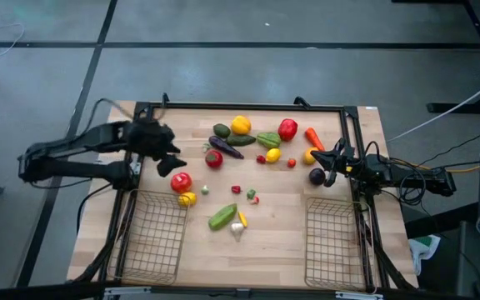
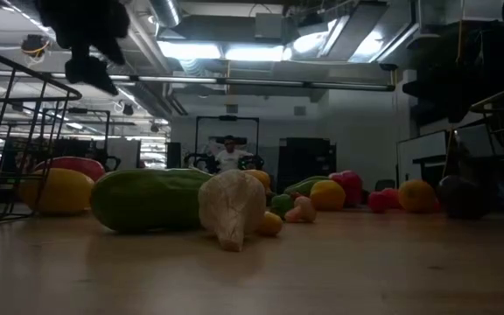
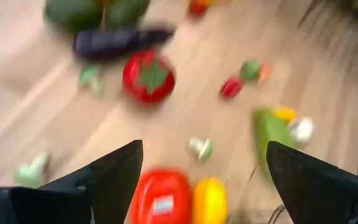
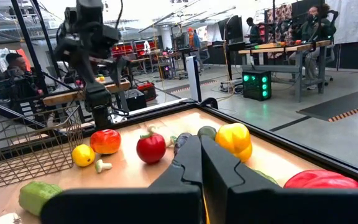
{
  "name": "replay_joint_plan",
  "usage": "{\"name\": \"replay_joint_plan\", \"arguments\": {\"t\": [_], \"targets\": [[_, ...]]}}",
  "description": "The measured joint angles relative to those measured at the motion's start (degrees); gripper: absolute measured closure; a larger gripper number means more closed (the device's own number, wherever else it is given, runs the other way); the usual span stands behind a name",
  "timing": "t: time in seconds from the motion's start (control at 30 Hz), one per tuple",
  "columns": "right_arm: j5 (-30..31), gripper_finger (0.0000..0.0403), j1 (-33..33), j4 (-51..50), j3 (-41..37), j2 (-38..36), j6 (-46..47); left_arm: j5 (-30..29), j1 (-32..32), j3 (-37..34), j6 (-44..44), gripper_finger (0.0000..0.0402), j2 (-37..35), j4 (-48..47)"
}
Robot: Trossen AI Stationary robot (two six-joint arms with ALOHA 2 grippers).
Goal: Sort produce into baskets
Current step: Put the orange tomato into the left wire basket
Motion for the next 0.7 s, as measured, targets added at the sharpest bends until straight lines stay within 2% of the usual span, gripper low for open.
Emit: {"name": "replay_joint_plan", "arguments": {"t": [0.13,0.33,0.7], "targets": [[-0.02,0.0402,0.00,0.00,0.00,0.00,0.00,1.38,-0.02,3.21,-0.02,0.0066,8.62,-6.44],[-0.02,0.0402,0.00,0.00,0.02,0.00,0.00,5.45,-0.02,3.45,-0.10,0.0066,18.28,-10.15],[-0.01,0.0402,0.00,0.00,0.01,0.00,0.00,6.11,-2.04,3.47,2.40,0.0066,26.75,-10.80]]}}
